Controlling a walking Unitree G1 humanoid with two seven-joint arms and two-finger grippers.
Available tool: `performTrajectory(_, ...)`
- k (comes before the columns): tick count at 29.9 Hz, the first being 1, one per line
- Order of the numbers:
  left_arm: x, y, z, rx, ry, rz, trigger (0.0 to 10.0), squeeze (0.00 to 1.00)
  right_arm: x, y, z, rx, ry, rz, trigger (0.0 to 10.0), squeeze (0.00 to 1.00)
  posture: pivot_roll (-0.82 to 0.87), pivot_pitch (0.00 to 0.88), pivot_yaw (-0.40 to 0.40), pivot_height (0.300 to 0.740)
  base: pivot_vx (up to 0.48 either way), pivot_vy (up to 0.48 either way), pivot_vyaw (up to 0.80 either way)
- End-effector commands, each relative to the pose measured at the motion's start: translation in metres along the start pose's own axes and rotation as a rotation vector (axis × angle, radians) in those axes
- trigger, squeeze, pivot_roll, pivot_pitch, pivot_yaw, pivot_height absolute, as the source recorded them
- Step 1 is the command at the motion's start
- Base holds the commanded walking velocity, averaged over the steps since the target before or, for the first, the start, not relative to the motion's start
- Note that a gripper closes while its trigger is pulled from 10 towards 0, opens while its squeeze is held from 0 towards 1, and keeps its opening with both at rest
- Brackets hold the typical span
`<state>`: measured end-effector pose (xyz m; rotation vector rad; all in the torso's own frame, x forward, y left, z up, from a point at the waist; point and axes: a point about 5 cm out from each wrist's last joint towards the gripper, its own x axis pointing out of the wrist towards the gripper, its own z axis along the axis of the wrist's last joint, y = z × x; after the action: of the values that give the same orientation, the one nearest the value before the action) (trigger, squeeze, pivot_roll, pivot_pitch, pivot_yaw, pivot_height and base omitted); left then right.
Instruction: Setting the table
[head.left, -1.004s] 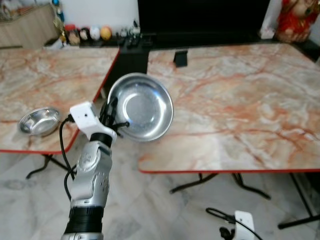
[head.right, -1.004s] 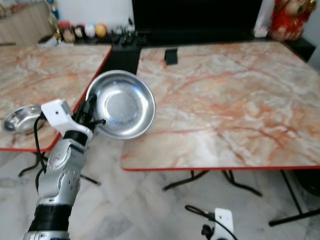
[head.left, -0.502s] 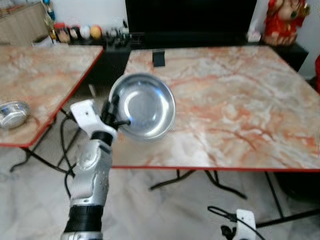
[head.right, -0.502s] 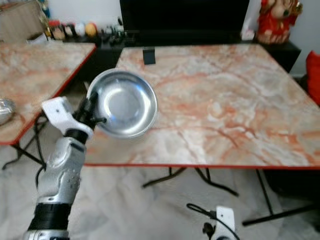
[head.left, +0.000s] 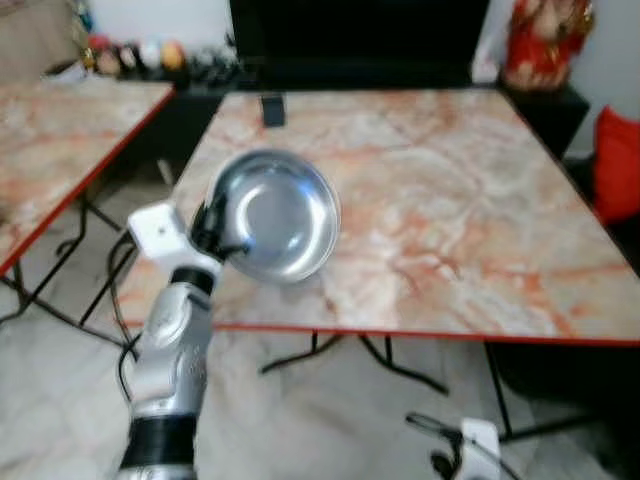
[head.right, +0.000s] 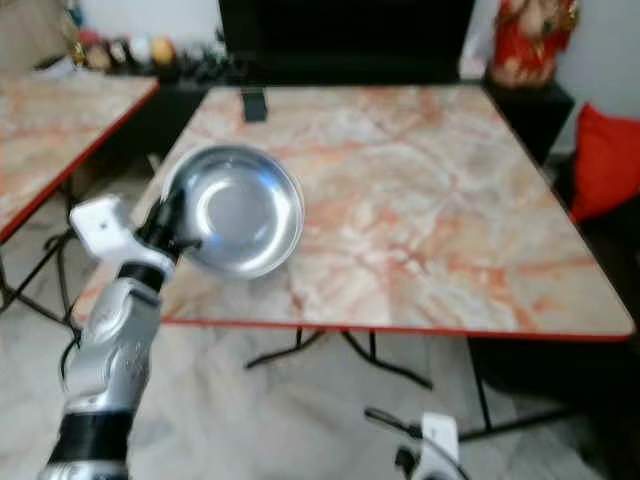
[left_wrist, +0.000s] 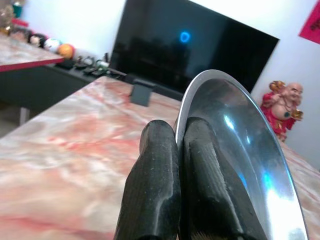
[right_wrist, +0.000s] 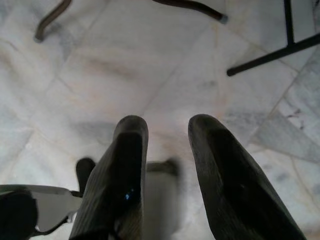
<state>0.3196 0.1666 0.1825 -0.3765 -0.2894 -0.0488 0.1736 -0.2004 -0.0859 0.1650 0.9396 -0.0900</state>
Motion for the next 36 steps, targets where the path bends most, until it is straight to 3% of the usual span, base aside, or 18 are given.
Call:
performTrajectory(1,0.0019,-0.0082,0.0031,-0.027,-0.009,-0.037,10.0,0.0,-0.0005,-0.0035,0.001,-0.001,-0.002,-0.009,10.0,0.0,-0.08,0.0,0.041,0.74,0.0,0.0,0.0)
performTrajectory(15,0.002,-0.0003,-0.0013,-0.04,0.052,-0.065,10.0,0.0,-0.0004,-0.0037,0.0015,0.015,-0.009,-0.021,10.0,0.0,-0.08,0.0,0.038,0.74,0.0,0.0,0.0)
performTrajectory(36,0.0037,-0.0044,0.0003,-0.086,0.056,-0.103,10.0,0.0,-0.0002,-0.0035,0.0016,0.009,-0.004,-0.022,10.0,0.0,-0.07,0.0,0.036,0.74,0.0,0.0,-0.65)
